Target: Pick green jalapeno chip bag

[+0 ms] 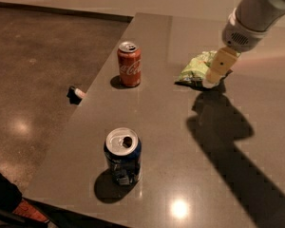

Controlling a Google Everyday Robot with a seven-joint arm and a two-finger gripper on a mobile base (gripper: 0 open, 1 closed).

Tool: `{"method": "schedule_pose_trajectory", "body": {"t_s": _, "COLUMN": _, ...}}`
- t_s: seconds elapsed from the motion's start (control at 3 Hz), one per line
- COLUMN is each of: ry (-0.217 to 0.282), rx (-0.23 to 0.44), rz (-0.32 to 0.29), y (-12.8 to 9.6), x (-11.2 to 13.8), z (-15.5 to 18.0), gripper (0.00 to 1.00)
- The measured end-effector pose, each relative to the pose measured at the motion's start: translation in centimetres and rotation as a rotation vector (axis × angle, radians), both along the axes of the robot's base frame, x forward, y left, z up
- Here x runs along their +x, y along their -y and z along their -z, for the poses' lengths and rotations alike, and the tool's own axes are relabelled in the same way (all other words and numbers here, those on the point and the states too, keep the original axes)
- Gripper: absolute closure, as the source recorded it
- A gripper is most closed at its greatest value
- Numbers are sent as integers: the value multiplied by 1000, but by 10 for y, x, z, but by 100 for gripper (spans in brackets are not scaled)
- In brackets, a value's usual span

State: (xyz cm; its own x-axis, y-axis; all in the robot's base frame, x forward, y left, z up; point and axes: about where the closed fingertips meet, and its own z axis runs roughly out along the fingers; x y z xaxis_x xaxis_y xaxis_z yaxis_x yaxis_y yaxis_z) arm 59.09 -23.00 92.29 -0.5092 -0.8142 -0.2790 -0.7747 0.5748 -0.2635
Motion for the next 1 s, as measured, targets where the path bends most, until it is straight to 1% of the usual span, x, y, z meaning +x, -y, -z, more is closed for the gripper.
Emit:
{"method": "schedule_pose_trajectory", "body": {"t_s": 0.33, "ry": -4, "rx": 2, "rz": 32, "y": -3, "x": 28, "z": 22, "gripper": 0}}
{"method": "schedule_pose_trajectory", "body": {"t_s": 0.67, "ry": -18, "rx": -16, "rz": 34, "y": -3, "x": 48, "z": 37, "gripper": 0}}
{"method": "schedule_pose_trajectory", "body": {"t_s": 1.0, "ry": -53, "rx": -52, "rz": 20, "y": 1, "x": 65, "z": 51, "gripper": 0}}
